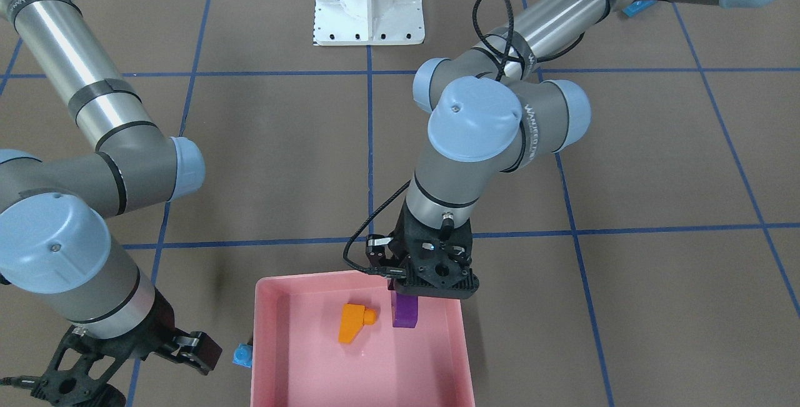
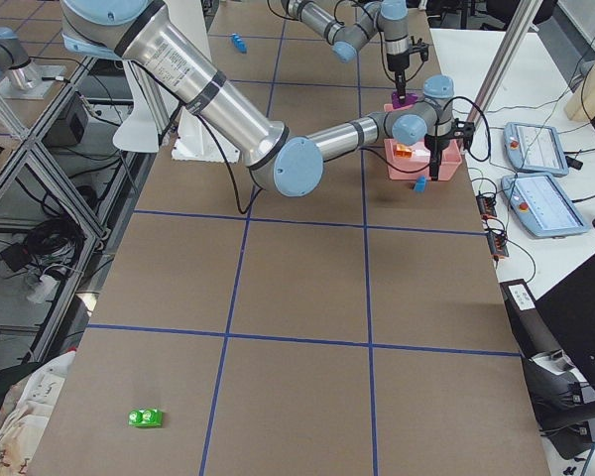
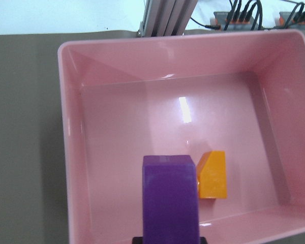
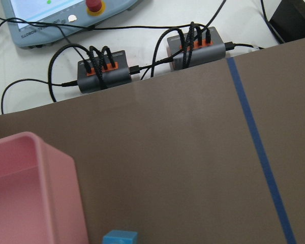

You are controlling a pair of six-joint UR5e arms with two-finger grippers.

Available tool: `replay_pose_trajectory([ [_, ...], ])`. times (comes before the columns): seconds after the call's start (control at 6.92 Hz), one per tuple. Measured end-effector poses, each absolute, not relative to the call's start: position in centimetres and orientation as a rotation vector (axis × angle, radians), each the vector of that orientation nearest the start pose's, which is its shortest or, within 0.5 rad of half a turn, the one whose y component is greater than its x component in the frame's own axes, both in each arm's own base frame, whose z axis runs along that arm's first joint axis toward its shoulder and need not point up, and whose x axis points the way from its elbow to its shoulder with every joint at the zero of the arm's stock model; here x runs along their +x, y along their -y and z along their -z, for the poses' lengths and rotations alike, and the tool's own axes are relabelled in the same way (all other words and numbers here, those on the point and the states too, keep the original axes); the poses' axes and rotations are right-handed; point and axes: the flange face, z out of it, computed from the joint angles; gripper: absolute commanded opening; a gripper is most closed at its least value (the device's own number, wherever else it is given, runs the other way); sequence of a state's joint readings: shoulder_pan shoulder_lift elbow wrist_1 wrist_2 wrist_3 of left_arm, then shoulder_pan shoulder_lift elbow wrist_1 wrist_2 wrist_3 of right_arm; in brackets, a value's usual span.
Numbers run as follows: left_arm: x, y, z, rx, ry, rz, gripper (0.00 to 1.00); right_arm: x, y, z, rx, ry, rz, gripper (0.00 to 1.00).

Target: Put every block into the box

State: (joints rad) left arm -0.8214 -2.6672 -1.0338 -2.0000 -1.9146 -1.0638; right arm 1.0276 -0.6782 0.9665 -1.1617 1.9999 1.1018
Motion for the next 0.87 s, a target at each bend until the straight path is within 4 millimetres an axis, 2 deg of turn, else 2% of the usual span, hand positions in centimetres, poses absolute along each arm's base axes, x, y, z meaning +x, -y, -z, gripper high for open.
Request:
replay_pose_trajectory([
  [0.14, 52.3, 68.2, -12.0, 0.384, -0.956, 0.179, 1.00, -35.1, 76.8, -34.9, 0.147, 0.785, -0.441, 0.99],
  [0.43, 53.9, 67.8, -12.3, 0.419, -0.942, 0.229, 1.00, -35.3, 76.9, -38.2, 0.061, 0.828, -0.695, 0.99],
  [0.58, 54.0, 67.7, -12.2, 0.420, -0.943, 0.241, 1.00, -35.5, 76.9, -38.8, 0.005, 0.842, -0.826, 0.99],
  [0.87, 54.0, 67.2, -11.6, 0.414, -0.957, 0.261, 1.00, -36.5, 76.8, -38.5, -0.116, 0.864, -1.061, 0.99],
])
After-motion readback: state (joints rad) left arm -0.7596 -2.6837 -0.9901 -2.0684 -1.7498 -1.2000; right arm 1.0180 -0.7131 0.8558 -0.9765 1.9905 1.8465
